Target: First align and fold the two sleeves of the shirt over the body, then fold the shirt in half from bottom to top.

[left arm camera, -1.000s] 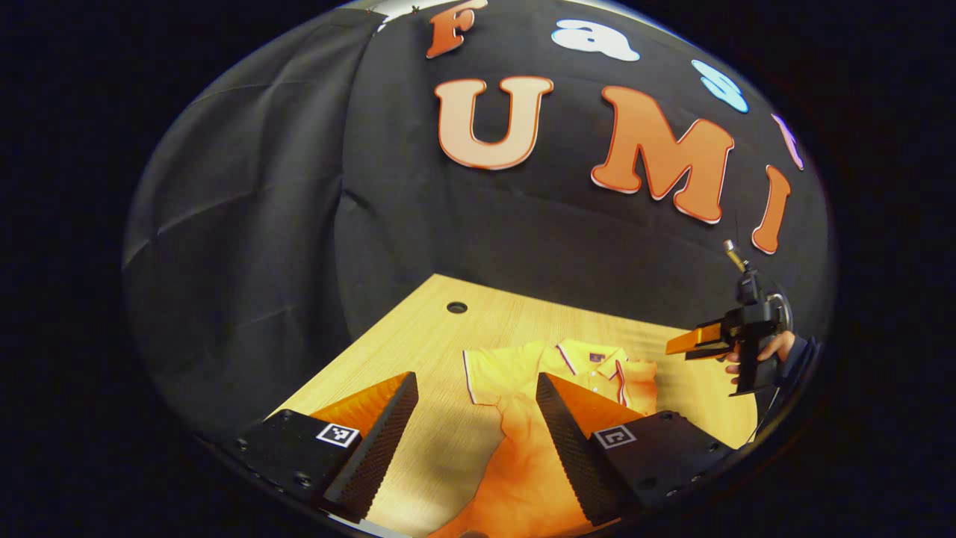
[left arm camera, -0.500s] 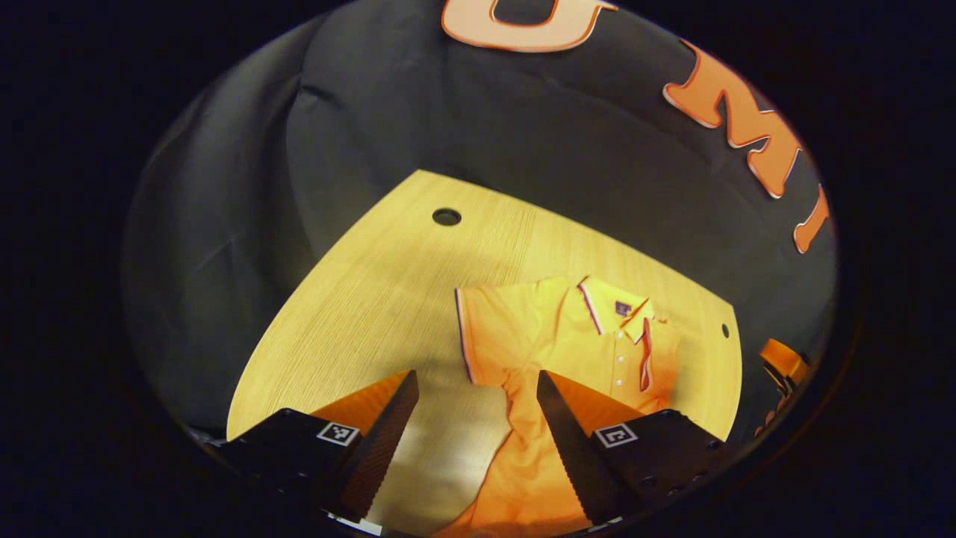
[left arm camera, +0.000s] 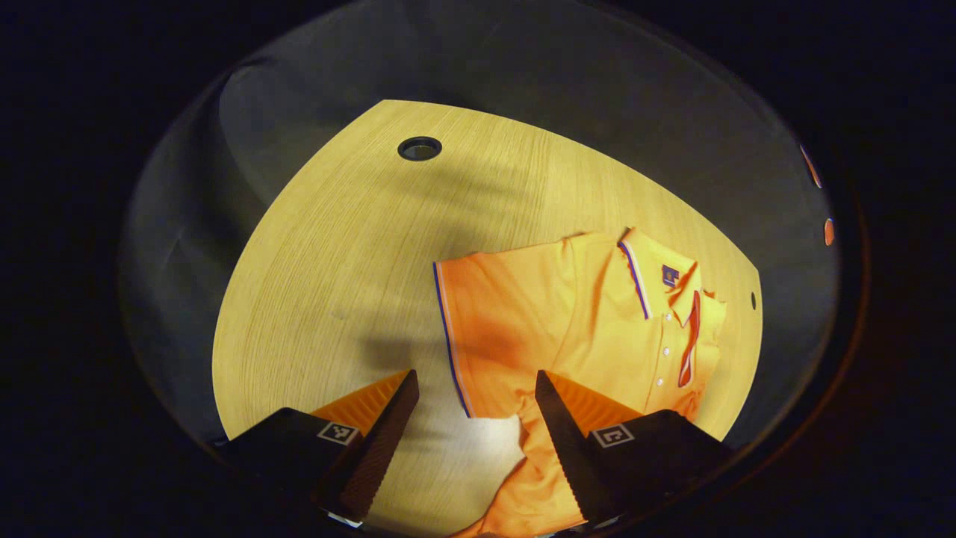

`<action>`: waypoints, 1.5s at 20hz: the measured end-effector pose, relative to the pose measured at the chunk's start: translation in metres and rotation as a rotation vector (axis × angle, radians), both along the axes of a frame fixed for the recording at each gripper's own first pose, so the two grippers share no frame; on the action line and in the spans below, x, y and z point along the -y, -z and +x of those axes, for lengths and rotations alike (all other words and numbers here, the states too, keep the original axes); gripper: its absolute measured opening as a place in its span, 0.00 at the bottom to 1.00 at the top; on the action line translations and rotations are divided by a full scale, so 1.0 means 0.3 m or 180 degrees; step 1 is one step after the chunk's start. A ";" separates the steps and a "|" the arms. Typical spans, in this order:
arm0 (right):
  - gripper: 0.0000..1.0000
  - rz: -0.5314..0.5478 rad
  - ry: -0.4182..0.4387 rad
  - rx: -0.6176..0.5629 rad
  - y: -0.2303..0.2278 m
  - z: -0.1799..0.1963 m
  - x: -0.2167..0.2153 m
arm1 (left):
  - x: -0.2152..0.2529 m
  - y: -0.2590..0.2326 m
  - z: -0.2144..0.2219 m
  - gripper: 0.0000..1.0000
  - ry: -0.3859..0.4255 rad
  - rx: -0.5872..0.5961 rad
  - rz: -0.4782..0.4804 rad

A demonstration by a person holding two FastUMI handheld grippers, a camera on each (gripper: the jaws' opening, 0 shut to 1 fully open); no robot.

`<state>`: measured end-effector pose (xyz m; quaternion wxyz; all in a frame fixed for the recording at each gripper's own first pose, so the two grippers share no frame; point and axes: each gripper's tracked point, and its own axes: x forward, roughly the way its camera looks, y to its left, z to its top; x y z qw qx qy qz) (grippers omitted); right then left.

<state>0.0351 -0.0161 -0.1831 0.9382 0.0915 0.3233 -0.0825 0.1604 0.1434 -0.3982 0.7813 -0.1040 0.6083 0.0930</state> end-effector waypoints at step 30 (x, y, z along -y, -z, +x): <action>0.98 -0.0230 0.0142 -0.0010 -0.015 -0.249 0.108 | 0.177 -0.020 0.146 0.07 0.0991 0.0349 0.0161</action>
